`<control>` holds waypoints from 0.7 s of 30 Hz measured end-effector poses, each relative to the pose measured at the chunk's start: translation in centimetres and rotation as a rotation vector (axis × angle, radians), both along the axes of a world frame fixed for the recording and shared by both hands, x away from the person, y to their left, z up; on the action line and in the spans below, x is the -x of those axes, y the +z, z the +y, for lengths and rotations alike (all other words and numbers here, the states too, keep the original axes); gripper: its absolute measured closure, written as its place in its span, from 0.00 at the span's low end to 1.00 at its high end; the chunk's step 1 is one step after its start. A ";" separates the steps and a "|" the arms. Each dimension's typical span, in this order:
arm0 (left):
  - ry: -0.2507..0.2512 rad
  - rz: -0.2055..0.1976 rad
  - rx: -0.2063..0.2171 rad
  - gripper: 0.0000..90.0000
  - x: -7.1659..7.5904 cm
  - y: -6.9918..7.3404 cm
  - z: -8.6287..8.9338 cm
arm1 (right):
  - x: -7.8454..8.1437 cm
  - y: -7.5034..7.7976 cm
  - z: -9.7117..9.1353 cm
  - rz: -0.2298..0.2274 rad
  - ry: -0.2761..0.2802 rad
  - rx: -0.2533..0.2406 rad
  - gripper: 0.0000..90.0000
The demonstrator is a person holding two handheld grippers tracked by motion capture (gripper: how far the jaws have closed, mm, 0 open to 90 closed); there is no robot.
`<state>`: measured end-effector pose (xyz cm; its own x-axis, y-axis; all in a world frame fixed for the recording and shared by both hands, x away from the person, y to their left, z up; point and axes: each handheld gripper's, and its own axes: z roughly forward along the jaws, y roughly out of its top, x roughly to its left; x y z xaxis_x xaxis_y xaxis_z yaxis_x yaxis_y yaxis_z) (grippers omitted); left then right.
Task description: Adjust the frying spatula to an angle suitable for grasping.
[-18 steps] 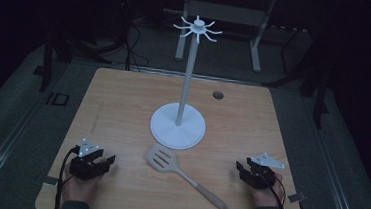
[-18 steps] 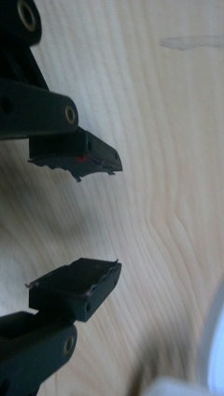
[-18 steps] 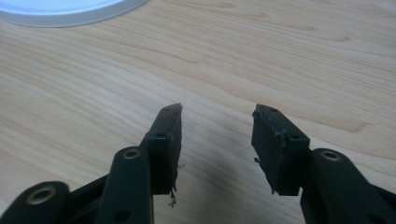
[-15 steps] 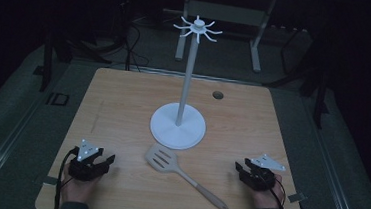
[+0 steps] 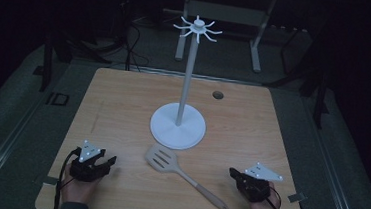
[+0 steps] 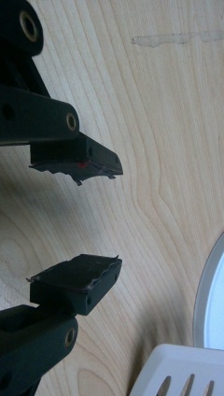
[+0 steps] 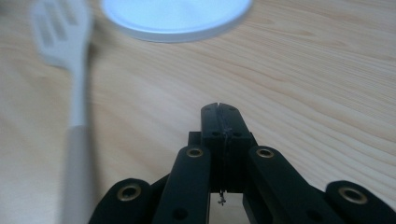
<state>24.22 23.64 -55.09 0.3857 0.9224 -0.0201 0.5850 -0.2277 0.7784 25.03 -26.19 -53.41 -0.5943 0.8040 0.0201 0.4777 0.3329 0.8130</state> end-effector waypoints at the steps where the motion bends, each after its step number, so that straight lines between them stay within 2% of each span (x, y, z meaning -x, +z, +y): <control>1: 0.000 0.000 0.000 0.55 0.0 0.0 0.0 | 0.0 0.0 0.0 0.000 0.000 0.000 1.00; 2: 0.004 -0.007 0.007 0.55 0.0 0.0 0.1 | 0.6 0.1 0.5 -0.004 0.039 -0.006 1.00; 4: 0.008 -0.009 0.008 0.54 0.0 0.0 0.1 | 0.9 0.1 0.7 -0.003 0.060 -0.009 1.00; 7: 0.016 -0.012 0.008 0.53 0.1 0.1 0.1 | 2.2 0.1 1.7 -0.008 0.145 -0.012 1.00; 8: 0.017 -0.009 0.008 0.53 0.0 0.0 0.1 | 2.2 0.1 1.7 -0.008 0.145 -0.012 1.00; 11: 0.018 0.013 -0.010 0.52 -0.1 -0.1 0.0 | 3.2 0.0 2.3 -0.020 0.190 -0.003 1.00; 12: 0.018 0.014 -0.012 0.52 -0.1 -0.2 0.0 | 3.9 -0.1 2.7 -0.022 0.219 0.007 1.00; 14: 0.012 0.014 -0.014 0.52 -0.1 -0.1 -0.1 | 4.2 -0.2 2.9 -0.022 0.232 0.013 1.00; 17: 0.012 0.011 -0.016 0.52 -0.1 -0.1 -0.2 | 5.0 -0.6 3.5 -0.004 0.280 0.021 1.00; 18: 0.012 0.012 -0.016 0.52 -0.1 -0.2 -0.2 | 5.0 -0.6 3.5 -0.004 0.280 0.021 1.00; 19: 0.012 0.014 -0.020 0.52 -0.1 -0.1 -0.2 | 5.4 -0.9 3.9 0.013 0.310 0.039 1.00; 21: 0.012 0.014 -0.021 0.52 -0.1 -0.1 -0.2 | 5.5 -1.1 4.0 0.018 0.322 0.054 1.00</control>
<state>24.33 23.48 -55.23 0.3741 0.9274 -0.0057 0.5988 -0.2369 0.7651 19.49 -22.20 -54.51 -0.8183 0.5747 -0.0047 0.3546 0.5113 0.7828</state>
